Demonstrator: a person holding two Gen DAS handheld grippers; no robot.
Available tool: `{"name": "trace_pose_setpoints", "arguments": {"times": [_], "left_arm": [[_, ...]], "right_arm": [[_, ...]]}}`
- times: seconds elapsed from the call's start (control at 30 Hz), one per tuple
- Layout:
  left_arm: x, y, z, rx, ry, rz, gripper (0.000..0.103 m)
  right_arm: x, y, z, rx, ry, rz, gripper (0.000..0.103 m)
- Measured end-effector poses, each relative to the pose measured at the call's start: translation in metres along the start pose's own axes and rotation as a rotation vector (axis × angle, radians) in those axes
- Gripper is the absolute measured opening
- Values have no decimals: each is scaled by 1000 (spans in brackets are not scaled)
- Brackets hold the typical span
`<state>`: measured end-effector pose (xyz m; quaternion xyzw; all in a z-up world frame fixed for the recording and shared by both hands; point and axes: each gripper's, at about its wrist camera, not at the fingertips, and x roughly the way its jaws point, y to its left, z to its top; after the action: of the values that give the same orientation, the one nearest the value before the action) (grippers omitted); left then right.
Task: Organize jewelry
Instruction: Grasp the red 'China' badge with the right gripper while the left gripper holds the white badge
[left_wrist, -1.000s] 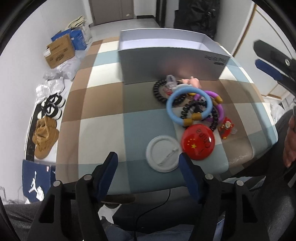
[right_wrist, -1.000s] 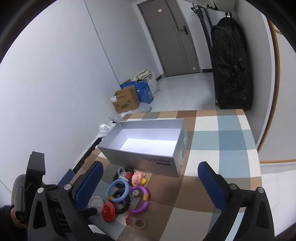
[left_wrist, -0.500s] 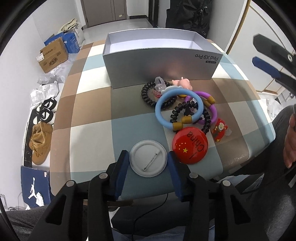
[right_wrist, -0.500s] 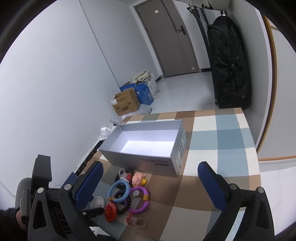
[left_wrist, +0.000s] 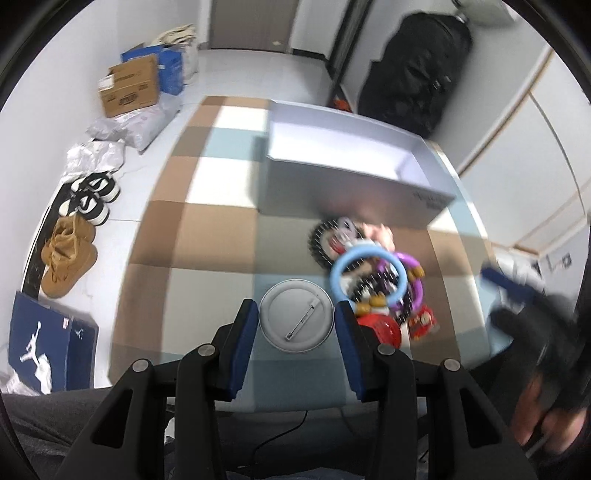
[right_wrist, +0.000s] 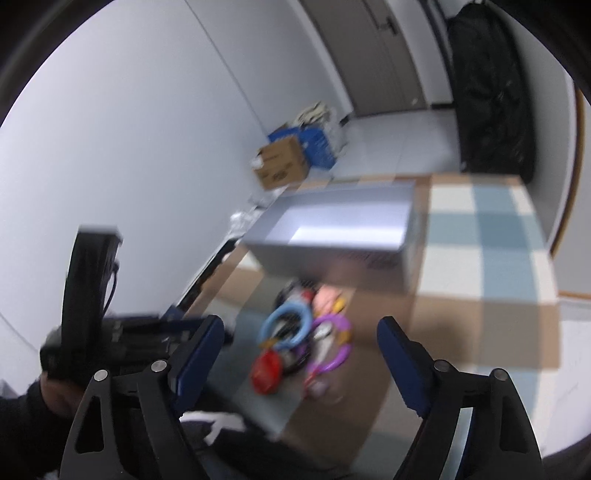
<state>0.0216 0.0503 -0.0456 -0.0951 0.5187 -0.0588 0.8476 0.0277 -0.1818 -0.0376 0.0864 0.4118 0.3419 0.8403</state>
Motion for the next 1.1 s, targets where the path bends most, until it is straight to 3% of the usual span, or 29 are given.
{"name": "trace_pose_setpoints", "arguments": {"times": [0.07, 0.13, 0.3, 0.57, 0.77, 0.87, 0.9, 1.1], "left_arm": [[-5, 8, 3, -43, -23, -2, 37], [-8, 15, 7, -83, -41, -7, 37], [-11, 25, 7, -130, -58, -19, 37], [-18, 28, 5, -127, -65, -40, 37], [-19, 29, 5, -123, -65, -47, 37], [-19, 29, 5, -123, -62, -48, 37], [-18, 30, 5, -123, -58, -48, 37], [-18, 32, 4, -131, -59, -46, 37]], "right_arm": [[6, 10, -10, 1, 42, 13, 82], [12, 22, -17, -25, 81, 13, 70], [31, 46, -28, -105, 153, -30, 66], [60, 42, -34, -66, 245, -95, 57], [73, 49, -33, -72, 260, -143, 49], [76, 52, -31, -67, 255, -183, 36], [76, 52, -32, -65, 255, -196, 25], [67, 49, -32, -40, 220, -185, 13]]}}
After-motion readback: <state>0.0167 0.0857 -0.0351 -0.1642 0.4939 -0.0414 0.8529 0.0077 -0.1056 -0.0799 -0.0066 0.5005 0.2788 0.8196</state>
